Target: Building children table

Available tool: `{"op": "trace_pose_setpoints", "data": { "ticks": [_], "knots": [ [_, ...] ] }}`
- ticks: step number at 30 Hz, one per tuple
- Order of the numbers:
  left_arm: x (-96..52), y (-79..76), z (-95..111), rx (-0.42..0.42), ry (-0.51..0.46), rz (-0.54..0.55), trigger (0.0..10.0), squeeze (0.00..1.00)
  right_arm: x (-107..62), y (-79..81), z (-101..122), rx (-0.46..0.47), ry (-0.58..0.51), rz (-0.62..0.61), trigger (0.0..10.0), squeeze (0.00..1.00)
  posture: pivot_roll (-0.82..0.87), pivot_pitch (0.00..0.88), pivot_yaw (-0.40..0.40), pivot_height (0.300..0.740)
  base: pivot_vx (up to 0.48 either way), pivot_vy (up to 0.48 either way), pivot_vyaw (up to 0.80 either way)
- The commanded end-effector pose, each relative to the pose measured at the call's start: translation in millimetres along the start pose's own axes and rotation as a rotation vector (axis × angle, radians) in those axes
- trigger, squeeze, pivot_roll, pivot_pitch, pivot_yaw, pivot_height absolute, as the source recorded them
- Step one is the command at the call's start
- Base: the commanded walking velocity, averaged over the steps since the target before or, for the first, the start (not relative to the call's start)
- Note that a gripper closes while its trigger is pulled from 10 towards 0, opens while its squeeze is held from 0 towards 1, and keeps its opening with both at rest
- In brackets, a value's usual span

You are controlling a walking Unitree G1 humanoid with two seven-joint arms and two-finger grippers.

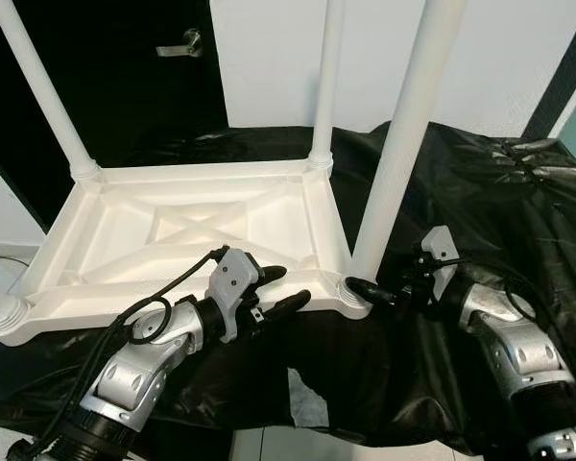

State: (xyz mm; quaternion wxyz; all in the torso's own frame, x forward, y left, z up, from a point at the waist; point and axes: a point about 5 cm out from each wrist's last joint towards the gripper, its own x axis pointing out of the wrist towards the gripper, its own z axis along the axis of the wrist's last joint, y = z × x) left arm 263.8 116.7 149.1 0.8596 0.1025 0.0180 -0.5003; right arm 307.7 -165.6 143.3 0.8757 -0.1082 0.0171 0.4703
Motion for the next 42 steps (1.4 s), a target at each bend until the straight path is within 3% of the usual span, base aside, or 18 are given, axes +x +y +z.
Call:
{"op": "trace_pose_setpoints", "data": {
  "ticks": [1,4,9,10,11,24,26,27,28,36,40,42],
  "knots": [
    [-3.5,-2.8,2,0.012,0.009,-0.063,10.0,0.0,6.2,1.5,1,-0.011,0.005,0.098,10.0,0.0,0.07,0.0,-0.032,0.74,0.0,0.0,0.0],
    [-6.2,-2.8,2,0.016,0.014,-0.056,10.0,0.0,15.7,2.3,7,-0.053,0.023,0.246,10.0,0.0,0.09,0.0,-0.038,0.74,0.0,0.0,0.0],
    [-9.1,-3.3,3,0.016,0.019,-0.05,10.0,0.0,19.7,0.0,11,-0.13,0.023,0.323,10.0,0.0,0.1,0.0,-0.044,0.74,0.0,0.0,0.0],
    [-9.5,-3.6,2,0.016,0.021,-0.049,10.0,0.0,19.4,-1.1,9,-0.13,0.041,0.344,7.5,0.0,0.1,0.0,-0.046,0.74,0.0,0.0,0.0],
    [-10.1,-3.8,3,0.015,0.021,-0.045,10.0,0.0,17.3,-3.3,6,-0.11,0.067,0.361,0.0,0.0,0.1,0.0,-0.052,0.74,0.0,0.0,0.0],
    [-8.7,-6.7,2,0.008,0.019,-0.043,10.0,0.0,3.5,-9.9,-1,-0.049,0.081,0.275,0.0,0.0,0.08,0.0,-0.05,0.74,0.0,0.0,0.0],
    [-2.7,-8.6,2,0.001,0.009,-0.063,10.0,0.0,6.8,0.9,-6,-0.021,0.085,0.085,0.0,0.0,0.04,0.0,-0.04,0.74,0.0,0.0,0.0],
    [-2.7,-8.6,2,0.001,0.009,-0.063,10.0,0.0,6.8,0.9,-6,-0.021,0.085,0.085,0.0,0.0,0.04,0.0,-0.04,0.74,0.0,0.0,0.0],
    [-0.8,-9.4,2,-0.001,0.005,-0.071,10.0,0.0,8.9,4.8,-8,-0.005,0.082,0.006,0.0,0.0,0.04,0.0,-0.04,0.74,0.0,0.0,0.0],
    [2.0,-12.5,2,-0.011,0.007,-0.103,10.0,0.0,41.0,47.5,-12,0.162,0.027,-0.57,0.0,0.0,0.01,0.0,-0.016,0.74,0.0,0.0,0.0],
    [2.5,-13.4,2,-0.013,0.008,-0.112,10.0,0.0,48.5,58.0,-11,0.213,0.021,-0.686,0.0,0.0,0.01,0.0,-0.009,0.74,0.0,0.0,0.0],
    [2.8,-13.5,2,-0.013,0.009,-0.116,10.0,0.0,53.4,62.4,-6,0.205,0.008,-0.686,0.0,0.0,0.01,0.0,-0.006,0.74,0.0,0.0,0.0]
  ]
}}
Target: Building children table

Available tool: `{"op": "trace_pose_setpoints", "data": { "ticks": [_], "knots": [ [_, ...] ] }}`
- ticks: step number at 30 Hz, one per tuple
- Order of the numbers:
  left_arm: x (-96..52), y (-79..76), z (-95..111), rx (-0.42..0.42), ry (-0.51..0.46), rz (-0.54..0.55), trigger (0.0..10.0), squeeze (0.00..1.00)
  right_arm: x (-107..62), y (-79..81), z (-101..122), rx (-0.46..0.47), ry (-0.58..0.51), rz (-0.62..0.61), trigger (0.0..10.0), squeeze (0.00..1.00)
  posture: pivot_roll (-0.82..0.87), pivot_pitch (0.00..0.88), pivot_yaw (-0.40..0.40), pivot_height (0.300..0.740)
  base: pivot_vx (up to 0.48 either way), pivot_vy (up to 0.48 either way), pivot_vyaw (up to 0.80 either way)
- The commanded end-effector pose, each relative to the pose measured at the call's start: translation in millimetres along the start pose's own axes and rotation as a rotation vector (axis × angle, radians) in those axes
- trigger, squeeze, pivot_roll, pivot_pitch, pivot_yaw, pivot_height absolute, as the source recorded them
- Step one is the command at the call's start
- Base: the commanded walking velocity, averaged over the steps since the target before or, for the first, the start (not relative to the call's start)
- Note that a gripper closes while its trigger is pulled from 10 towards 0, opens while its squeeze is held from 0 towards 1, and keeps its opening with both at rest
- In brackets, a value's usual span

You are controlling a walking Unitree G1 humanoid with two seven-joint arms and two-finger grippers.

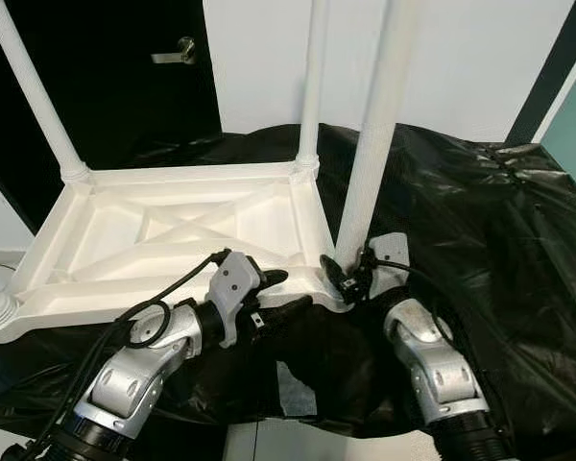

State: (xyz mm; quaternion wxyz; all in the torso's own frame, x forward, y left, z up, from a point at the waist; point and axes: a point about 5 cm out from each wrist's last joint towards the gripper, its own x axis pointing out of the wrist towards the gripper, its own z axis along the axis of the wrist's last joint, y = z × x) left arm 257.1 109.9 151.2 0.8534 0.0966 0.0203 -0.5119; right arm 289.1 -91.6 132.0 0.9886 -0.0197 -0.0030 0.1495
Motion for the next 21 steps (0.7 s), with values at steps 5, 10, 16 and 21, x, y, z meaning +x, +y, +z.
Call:
{"op": "trace_pose_setpoints", "data": {
  "ticks": [5,10,16,21],
  "knots": [
    [1.4,-4.4,-2,-0.003,0.014,-0.098,10.0,0.0,-2.6,1.7,-5,0.038,0.031,-0.046,0.0,0.0,-0.01,0.0,0.005,0.74,0.0,0.0,0.0],
    [3.4,-2.7,-1,0.002,0.015,-0.109,10.0,0.0,-7.8,0.5,1,0.044,0.015,-0.069,10.0,0.0,-0.01,0.0,0.005,0.74,0.0,0.0,0.0],
    [6.3,-5.7,-1,-0.002,0.005,-0.104,10.0,0.0,-20.9,-18.5,11,0.038,-0.058,0.021,10.0,1.0,-0.01,0.0,-0.01,0.74,0.0,0.0,0.0],
    [6.1,-6.1,-1,-0.005,0.004,-0.096,10.0,0.0,-32.3,-30.9,14,-0.022,-0.089,0.124,10.0,1.0,-0.01,0.0,-0.012,0.74,0.0,0.0,0.0]
  ]
}}
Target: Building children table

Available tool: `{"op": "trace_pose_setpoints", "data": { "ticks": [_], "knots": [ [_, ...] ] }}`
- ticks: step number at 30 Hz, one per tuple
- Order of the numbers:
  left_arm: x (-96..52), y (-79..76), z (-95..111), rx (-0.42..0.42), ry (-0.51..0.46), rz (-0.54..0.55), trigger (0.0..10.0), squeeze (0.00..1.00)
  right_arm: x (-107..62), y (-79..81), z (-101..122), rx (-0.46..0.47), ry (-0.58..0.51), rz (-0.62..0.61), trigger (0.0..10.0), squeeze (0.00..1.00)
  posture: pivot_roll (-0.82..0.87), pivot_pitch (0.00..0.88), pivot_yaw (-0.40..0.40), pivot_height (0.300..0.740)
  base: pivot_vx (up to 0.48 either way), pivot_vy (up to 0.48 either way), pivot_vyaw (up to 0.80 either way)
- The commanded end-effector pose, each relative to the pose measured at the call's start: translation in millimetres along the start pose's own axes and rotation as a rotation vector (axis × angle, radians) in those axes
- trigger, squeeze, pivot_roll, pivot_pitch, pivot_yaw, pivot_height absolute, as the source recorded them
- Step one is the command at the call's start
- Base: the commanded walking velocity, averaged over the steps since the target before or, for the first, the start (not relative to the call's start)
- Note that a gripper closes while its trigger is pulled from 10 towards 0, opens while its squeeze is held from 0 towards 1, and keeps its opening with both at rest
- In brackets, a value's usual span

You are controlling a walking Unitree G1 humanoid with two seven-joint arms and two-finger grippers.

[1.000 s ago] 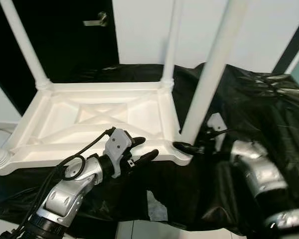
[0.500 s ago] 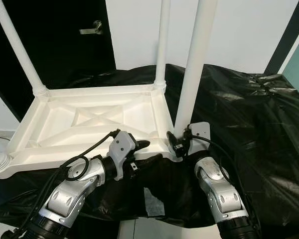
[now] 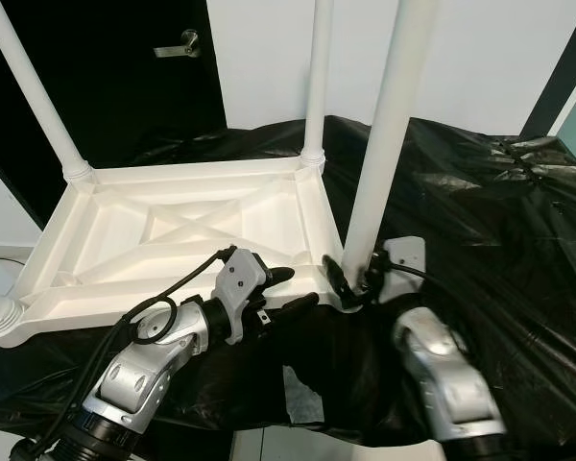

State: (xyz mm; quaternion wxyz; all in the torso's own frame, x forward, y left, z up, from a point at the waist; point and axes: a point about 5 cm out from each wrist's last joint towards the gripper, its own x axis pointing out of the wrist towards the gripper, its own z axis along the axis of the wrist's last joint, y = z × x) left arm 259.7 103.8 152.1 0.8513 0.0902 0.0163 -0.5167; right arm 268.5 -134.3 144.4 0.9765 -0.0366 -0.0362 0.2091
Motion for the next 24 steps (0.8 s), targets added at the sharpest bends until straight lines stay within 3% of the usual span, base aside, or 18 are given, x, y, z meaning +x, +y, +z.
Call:
{"op": "trace_pose_setpoints", "data": {
  "ticks": [1,2,3,4,12,17,19,21,24],
  "knots": [
    [-0.7,-5.6,-2,0.0,0.018,-0.085,10.0,0.0,-3.3,-0.5,1,0.007,-0.018,0.039,10.0,1.0,0.0,0.0,-0.016,0.74,0.0,0.0,0.0],
    [-1.2,-5.3,-2,-0.001,0.018,-0.082,10.0,0.0,-7.8,-8.5,0,0.001,-0.005,0.093,10.0,1.0,0.0,0.0,-0.017,0.74,0.0,0.0,0.0],
    [-1.6,-5.1,-2,-0.001,0.017,-0.079,10.0,0.0,-11.2,-17.2,-1,-0.015,0.002,0.152,10.0,0.34,0.0,0.0,-0.02,0.74,0.0,0.0,0.0],
    [-2.1,-4.9,-2,-0.002,0.016,-0.076,10.0,0.0,-13.3,-25.3,-1,-0.025,0.015,0.205,10.0,0.0,0.0,0.0,-0.021,0.74,0.0,0.0,0.0],
    [-3.6,-3.3,-1,0.0,0.014,-0.062,10.0,0.0,-6.1,-48.2,-1,-0.074,0.077,0.416,10.0,0.0,0.02,0.0,-0.029,0.74,0.0,0.0,0.0],
    [-4.5,-3.0,-1,0.001,0.012,-0.053,10.0,0.0,3.0,-49.3,-3,-0.11,0.12,0.53,10.0,0.0,0.03,0.0,-0.034,0.74,0.0,0.0,0.0],
    [-6.1,-2.3,-2,0.002,0.013,-0.042,10.0,0.0,13.8,-46.3,-2,-0.138,0.15,0.651,10.0,0.0,0.04,0.0,-0.041,0.74,0.0,0.0,0.0],
    [-6.1,-2.3,-2,0.002,0.013,-0.042,10.0,0.0,13.8,-46.3,-2,-0.138,0.15,0.651,10.0,0.0,0.04,0.0,-0.041,0.74,0.0,0.0,0.0],
    [-7.8,-1.0,-2,0.003,0.014,-0.03,10.0,0.0,30.6,-41.6,0,-0.172,0.169,0.763,10.0,0.0,0.06,0.0,-0.041,0.74,0.0,0.0,0.0]
  ]
}}
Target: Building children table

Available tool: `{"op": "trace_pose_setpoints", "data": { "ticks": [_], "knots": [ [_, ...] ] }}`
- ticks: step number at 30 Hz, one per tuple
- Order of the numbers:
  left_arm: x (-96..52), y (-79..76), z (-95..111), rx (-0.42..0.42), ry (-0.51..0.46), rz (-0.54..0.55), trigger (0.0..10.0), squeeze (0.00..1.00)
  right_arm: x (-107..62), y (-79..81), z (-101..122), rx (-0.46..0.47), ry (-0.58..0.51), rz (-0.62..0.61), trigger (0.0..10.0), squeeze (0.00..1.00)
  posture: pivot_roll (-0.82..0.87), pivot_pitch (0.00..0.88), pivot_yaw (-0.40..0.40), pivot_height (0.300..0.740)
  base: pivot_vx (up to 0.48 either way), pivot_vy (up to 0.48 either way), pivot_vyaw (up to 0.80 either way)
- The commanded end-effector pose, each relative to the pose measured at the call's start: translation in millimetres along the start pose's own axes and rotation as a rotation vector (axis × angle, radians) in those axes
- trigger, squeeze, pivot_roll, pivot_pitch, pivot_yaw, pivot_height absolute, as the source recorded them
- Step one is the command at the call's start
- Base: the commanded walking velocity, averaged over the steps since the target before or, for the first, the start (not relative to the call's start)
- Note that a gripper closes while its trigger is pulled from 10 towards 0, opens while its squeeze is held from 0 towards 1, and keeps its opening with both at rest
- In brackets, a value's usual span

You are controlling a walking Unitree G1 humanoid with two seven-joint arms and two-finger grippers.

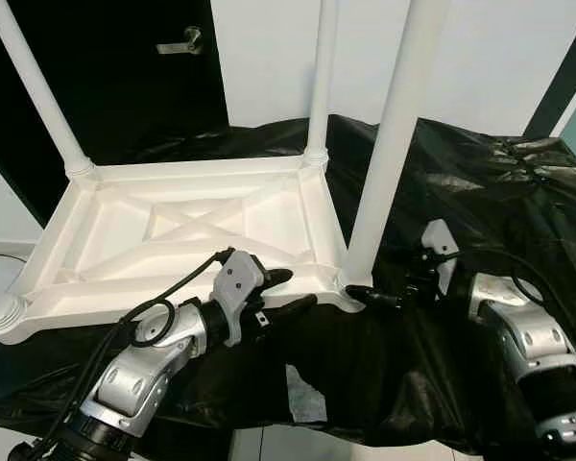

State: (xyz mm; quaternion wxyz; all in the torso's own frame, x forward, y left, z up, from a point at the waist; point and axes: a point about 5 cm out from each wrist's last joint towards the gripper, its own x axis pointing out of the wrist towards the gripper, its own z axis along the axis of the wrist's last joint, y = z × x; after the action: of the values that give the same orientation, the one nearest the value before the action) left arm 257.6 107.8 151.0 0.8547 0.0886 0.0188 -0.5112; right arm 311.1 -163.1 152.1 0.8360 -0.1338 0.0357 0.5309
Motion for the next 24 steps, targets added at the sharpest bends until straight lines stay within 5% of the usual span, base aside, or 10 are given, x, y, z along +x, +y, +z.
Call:
{"op": "trace_pose_setpoints", "data": {
  "ticks": [1,11,12,15,16,24],
  "knots": [
    [-3.5,-0.7,-1,0.01,0.011,-0.041,10.0,0.0,7.3,-2.5,0,-0.029,0.027,0.064,10.0,0.0,0.06,0.0,-0.042,0.74,0.0,0.0,0.0],
    [-2.8,-0.8,-1,0.012,0.01,-0.039,10.0,0.0,10.8,-18.1,5,-0.132,0.067,0.132,10.0,0.0,0.05,0.0,-0.041,0.74,0.0,0.0,0.0],
    [-2.1,-1.1,-1,0.012,0.009,-0.041,10.0,0.0,9.3,-19.9,4,-0.148,0.074,0.144,1.5,0.0,0.05,0.0,-0.039,0.74,0.0,0.0,0.0],
    [-1.3,-1.5,-1,0.011,0.009,-0.044,10.0,0.0,7.2,-22.7,3,-0.17,0.083,0.162,1.5,0.0,0.05,0.0,-0.039,0.74,0.0,0.0,0.0],
    [-0.6,-1.8,-1,0.011,0.008,-0.047,10.0,0.0,5.2,-24.1,3,-0.16,0.087,0.162,0.0,0.0,0.04,0.0,-0.038,0.74,0.0,0.0,0.0],
    [3.9,-4.2,-1,0.005,-0.001,-0.062,10.0,0.0,-3.1,-27.0,0,-0.065,0.063,0.1,0.0,0.0,0.02,0.0,-0.05,0.74,0.0,0.0,0.0]
  ]
}}
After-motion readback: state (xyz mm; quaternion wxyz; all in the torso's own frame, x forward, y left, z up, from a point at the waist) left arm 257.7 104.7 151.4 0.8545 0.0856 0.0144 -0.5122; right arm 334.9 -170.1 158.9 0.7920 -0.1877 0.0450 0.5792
